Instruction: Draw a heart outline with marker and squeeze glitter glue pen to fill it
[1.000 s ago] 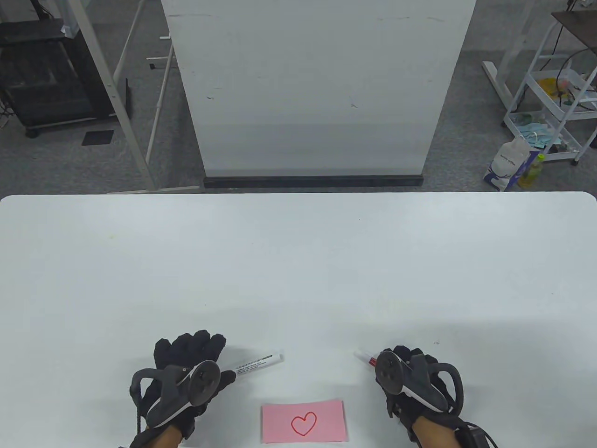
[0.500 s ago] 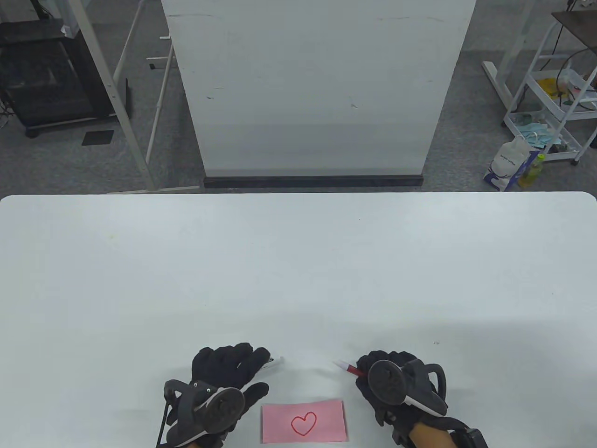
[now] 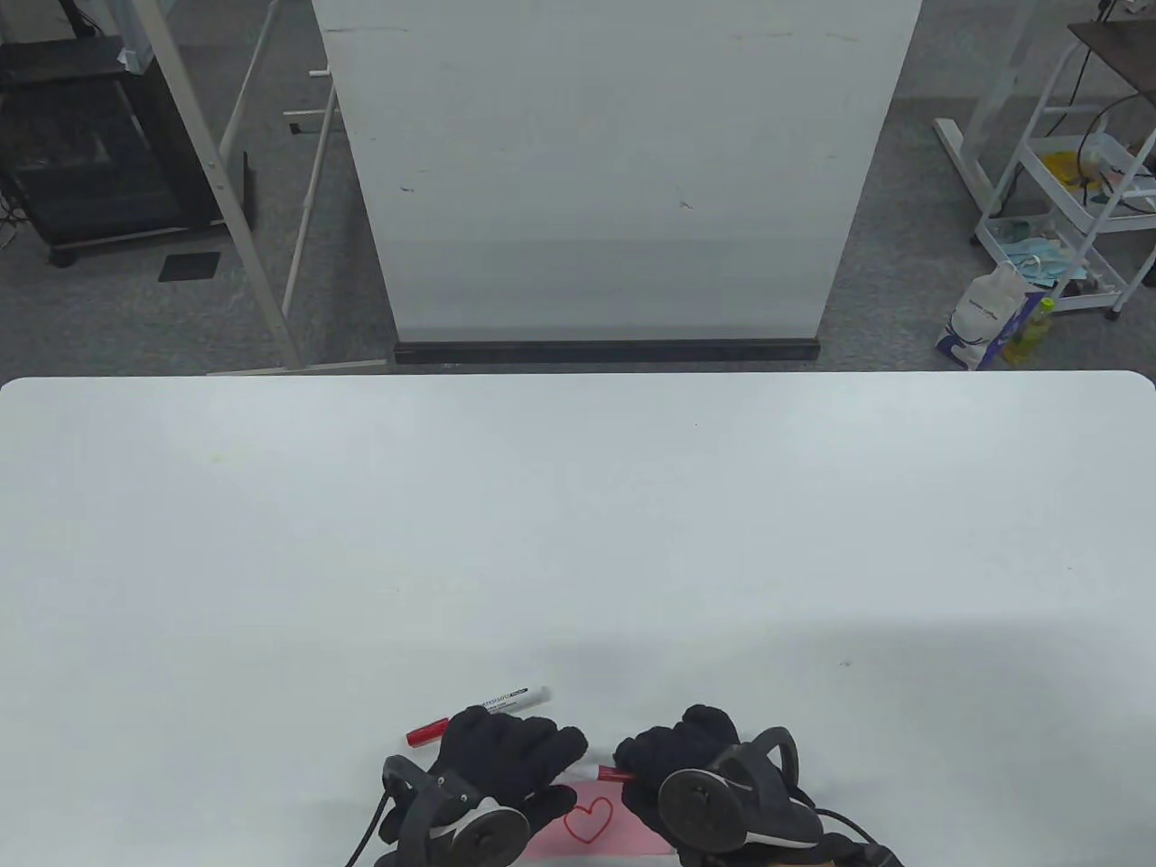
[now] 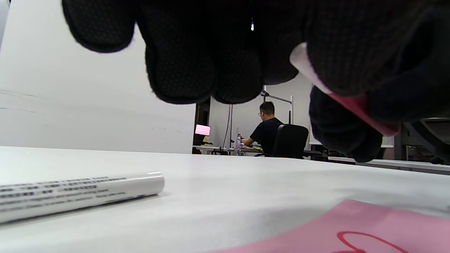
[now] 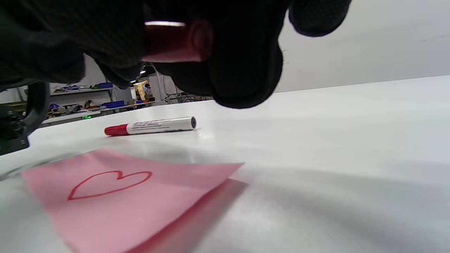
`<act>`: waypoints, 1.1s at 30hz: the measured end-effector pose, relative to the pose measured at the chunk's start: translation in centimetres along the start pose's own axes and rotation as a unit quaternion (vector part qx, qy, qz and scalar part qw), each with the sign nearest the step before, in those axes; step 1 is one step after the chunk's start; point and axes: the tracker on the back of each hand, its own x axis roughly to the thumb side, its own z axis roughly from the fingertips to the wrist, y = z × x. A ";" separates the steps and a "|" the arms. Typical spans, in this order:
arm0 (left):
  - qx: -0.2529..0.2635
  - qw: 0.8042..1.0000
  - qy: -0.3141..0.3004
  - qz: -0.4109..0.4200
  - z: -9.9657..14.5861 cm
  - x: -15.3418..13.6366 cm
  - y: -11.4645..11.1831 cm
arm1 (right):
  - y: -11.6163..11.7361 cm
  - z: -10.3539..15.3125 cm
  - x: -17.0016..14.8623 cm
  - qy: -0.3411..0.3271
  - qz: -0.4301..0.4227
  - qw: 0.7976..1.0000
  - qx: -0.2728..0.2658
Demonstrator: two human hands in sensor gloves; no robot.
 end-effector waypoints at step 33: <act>-0.024 0.997 -0.033 0.070 -0.3 0.3 -0.1 | 0.1 0.2 -1.0 -0.003 -0.172 0.985 -0.017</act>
